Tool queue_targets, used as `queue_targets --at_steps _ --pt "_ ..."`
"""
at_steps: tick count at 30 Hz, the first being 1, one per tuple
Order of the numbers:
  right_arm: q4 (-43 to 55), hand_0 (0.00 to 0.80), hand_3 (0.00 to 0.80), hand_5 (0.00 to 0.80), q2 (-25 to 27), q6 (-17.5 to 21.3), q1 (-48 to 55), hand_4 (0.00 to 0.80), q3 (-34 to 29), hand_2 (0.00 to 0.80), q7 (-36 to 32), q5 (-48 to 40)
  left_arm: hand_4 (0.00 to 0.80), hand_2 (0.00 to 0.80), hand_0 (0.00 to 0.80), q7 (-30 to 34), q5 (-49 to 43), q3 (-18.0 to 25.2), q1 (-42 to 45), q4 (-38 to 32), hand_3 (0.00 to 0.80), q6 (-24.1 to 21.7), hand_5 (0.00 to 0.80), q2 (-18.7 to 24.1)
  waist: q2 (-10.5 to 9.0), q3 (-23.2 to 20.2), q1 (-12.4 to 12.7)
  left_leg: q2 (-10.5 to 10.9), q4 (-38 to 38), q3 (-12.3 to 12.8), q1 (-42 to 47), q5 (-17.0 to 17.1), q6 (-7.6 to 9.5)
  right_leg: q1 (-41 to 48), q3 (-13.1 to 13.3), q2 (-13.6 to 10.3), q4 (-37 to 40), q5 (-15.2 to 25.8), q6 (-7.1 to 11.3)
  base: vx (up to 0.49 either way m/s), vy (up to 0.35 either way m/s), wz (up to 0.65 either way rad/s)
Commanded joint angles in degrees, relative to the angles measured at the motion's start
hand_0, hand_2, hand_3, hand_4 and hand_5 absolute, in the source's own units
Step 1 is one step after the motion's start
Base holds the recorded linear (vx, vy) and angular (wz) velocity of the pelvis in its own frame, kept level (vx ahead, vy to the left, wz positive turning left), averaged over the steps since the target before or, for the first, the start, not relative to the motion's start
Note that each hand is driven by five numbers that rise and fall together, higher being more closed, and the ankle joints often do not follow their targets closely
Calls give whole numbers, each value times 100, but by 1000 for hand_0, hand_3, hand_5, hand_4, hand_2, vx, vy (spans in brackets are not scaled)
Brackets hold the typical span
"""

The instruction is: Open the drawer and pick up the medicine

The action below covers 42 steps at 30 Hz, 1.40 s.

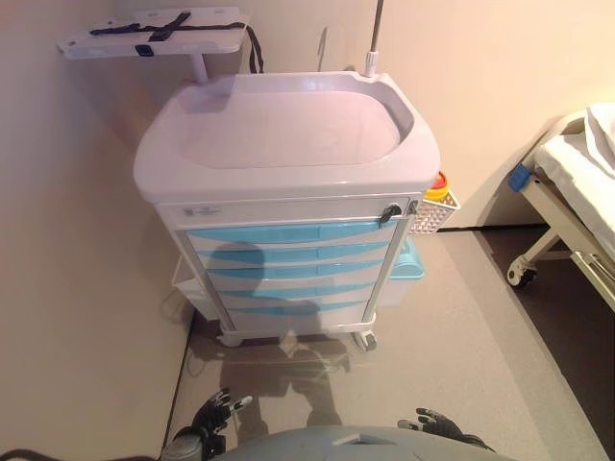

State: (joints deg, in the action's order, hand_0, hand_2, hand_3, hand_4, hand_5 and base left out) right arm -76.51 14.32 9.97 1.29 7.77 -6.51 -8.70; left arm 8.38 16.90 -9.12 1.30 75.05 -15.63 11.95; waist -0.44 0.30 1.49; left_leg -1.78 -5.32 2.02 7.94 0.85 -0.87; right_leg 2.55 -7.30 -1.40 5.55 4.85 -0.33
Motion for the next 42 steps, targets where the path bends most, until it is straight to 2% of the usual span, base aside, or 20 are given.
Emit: queue_targets --at_steps 1,15,27,32,42 --pt "-238 0 0 0 -130 91 -366 0 140 0 -4 125 0 0 0 75 57 165 -269 241 0 -51 0 0 -144 -21 8 278 32 157 -117 -92 159 409 -96 -148 -92 -213 297 0 0 0" --pt "-235 0 0 0 -145 47 -366 0 159 0 22 127 0 0 0 -11 45 151 -273 263 0 17 0 -32 -137 4 1 324 32 148 -75 -106 197 408 -59 -128 -137 -232 283 6 1 0" --pt "-135 0 0 0 -125 83 -330 0 240 0 32 133 0 0 0 -122 53 61 -270 172 0 -58 0 -2 -133 253 18 338 32 69 -276 -44 231 186 -58 -143 -234 -213 295 30 10 0" --pt "-43 0 0 0 -66 119 -420 0 351 0 130 27 0 0 0 -186 166 -56 -402 49 0 -135 0 33 -102 495 36 337 73 50 -622 42 249 -209 -34 -154 -342 -175 289 -38 12 1" --pt "272 0 0 0 157 224 -978 0 673 0 244 -255 0 0 0 -365 391 -438 -1157 -373 0 -414 0 191 -33 1534 -34 326 132 -24 -1487 350 274 -1118 217 -28 -475 67 234 -85 -3 2"
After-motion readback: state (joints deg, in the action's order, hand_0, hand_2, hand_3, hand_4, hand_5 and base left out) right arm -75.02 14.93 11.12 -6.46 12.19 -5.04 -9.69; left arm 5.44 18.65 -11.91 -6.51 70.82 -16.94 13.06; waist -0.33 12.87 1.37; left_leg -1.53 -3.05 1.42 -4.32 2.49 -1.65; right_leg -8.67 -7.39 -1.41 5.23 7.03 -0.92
